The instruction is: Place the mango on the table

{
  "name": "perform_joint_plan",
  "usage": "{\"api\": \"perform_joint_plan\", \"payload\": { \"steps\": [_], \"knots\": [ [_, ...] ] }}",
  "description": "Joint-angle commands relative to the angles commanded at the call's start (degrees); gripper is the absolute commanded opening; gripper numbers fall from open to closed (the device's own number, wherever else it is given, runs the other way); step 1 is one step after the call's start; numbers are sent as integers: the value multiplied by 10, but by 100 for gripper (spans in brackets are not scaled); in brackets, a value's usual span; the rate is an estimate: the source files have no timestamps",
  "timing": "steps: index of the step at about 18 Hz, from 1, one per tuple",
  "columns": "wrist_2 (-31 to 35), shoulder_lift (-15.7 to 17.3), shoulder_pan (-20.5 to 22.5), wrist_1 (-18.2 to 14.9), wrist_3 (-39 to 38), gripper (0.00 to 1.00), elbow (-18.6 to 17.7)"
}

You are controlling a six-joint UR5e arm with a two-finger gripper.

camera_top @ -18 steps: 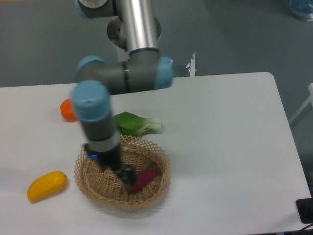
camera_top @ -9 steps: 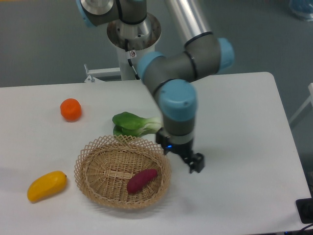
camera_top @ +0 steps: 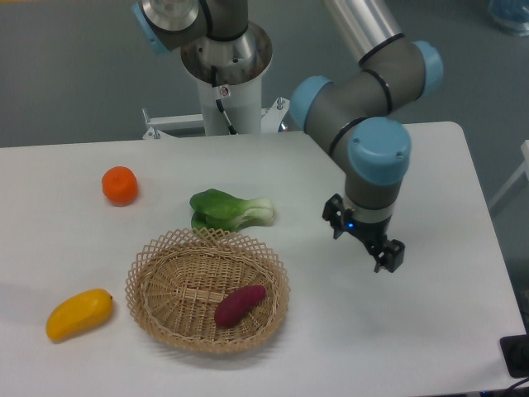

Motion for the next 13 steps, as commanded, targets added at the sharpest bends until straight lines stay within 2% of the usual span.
{"api": "perform_joint_plan", "payload": {
  "steps": [13],
  "knots": [
    [2, 0, 4, -1, 4, 100, 0]
  ]
}}
